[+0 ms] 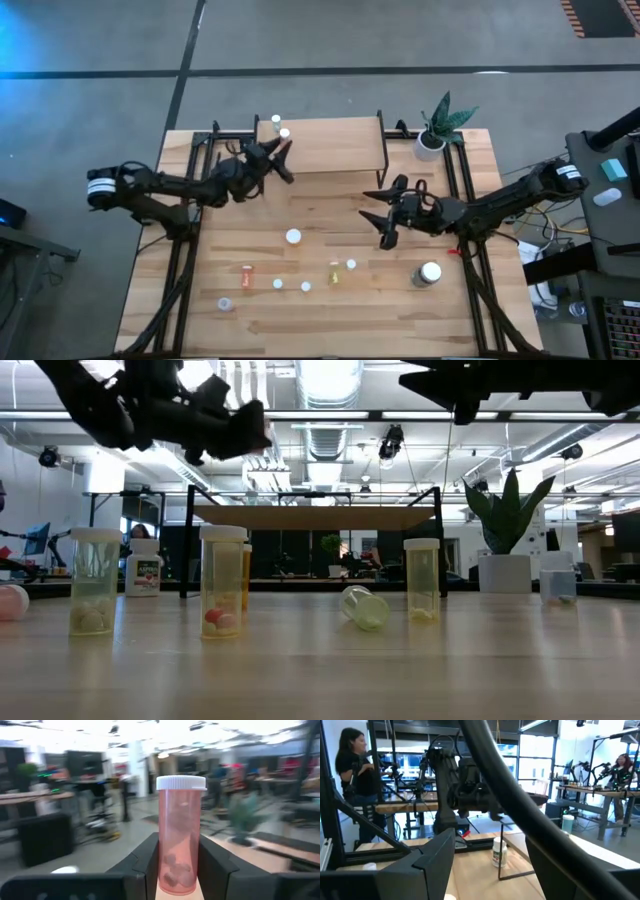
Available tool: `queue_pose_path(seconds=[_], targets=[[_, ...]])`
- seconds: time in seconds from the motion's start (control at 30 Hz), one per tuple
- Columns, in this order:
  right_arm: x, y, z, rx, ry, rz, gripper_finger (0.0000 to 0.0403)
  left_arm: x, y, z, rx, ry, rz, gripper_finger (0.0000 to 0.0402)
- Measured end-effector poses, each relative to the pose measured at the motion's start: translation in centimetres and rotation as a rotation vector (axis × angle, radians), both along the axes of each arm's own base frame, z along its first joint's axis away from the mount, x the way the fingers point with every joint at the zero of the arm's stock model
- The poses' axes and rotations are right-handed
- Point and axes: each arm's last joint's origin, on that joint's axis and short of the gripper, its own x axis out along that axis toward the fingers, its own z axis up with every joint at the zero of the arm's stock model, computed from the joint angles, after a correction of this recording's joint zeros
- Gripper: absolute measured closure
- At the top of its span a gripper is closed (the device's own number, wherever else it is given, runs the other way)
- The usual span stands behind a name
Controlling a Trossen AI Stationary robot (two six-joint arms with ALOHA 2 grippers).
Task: Pick and place medicine bottles onto shelf by color
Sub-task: Put the right pink medicine bottle on the shelf
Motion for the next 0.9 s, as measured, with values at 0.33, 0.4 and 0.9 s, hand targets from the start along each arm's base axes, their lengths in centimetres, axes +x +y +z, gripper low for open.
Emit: queue_pose_path(seconds=[0.33,0.4,0.9], targets=[[-0.2,-0.1,0.2,-0.003,-0.019,0.001,0.0172,0.7,3.1,-2.0,-0.117,-0.121,0.168,0.0313],[-0.2,-0.1,0.3,-0.008,-0.024,0.019,0.0172,0.9,3.2,-2.4,-0.110,-0.125,0.181,0.0313],[-1.2,-2.1,2.0,-0.003,0.001,0.156,0.0172,0.6,0.4,2.2,0.072,-0.120,0.088,0.0313]])
